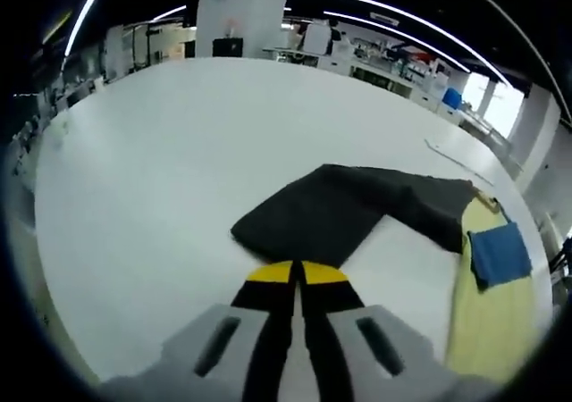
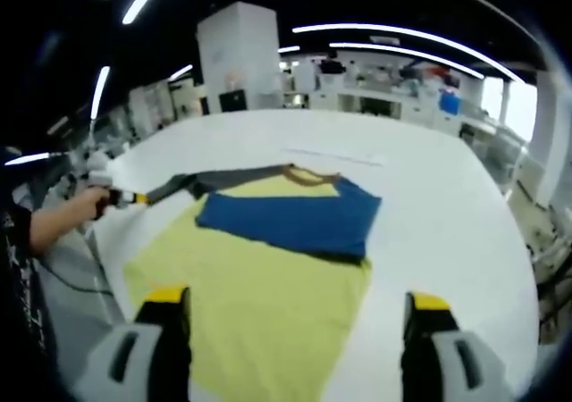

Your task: Fold the garment on the visible template until the final outline fits inside the template.

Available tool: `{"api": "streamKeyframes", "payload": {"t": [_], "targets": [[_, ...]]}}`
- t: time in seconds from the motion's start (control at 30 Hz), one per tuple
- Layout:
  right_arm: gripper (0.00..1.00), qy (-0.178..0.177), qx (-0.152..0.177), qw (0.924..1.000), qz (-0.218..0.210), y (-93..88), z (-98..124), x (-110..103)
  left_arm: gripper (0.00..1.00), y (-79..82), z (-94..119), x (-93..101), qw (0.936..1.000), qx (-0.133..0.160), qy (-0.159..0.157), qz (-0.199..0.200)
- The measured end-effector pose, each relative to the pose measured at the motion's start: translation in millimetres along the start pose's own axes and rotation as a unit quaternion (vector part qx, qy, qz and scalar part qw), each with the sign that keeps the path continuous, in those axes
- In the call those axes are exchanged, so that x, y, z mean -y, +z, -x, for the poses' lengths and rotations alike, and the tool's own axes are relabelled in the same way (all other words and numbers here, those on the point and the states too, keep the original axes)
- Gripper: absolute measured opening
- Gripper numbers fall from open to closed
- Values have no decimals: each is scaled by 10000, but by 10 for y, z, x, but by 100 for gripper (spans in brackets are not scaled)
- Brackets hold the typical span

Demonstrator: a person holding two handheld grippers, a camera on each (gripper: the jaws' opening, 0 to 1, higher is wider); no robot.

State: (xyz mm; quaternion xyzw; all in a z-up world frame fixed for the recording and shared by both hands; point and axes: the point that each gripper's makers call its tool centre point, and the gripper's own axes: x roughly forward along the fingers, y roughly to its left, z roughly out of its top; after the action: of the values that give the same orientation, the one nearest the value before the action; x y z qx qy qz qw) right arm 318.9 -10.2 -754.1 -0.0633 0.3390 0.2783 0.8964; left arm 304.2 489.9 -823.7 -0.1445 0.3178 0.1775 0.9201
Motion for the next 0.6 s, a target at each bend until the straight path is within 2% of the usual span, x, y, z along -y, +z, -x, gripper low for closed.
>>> {"api": "streamKeyframes", "payload": {"t": [0.13,0.27,0.47,0.6], "targets": [[99,103,44,9999,-75,26,1,-24,0,47,-5,-113,9999,-38,-135,-55],[99,260,104,9994,-208,43,14,-70,0,64,21,-206,9983,-78,-151,-556],[99,310,34,9993,-198,8,18,-87,0,127,38,-375,9966,-159,-199,-788],[99,350,40,9991,-228,5,18,-104,0,197,-9,-476,9930,-165,-322,-1124]]}}
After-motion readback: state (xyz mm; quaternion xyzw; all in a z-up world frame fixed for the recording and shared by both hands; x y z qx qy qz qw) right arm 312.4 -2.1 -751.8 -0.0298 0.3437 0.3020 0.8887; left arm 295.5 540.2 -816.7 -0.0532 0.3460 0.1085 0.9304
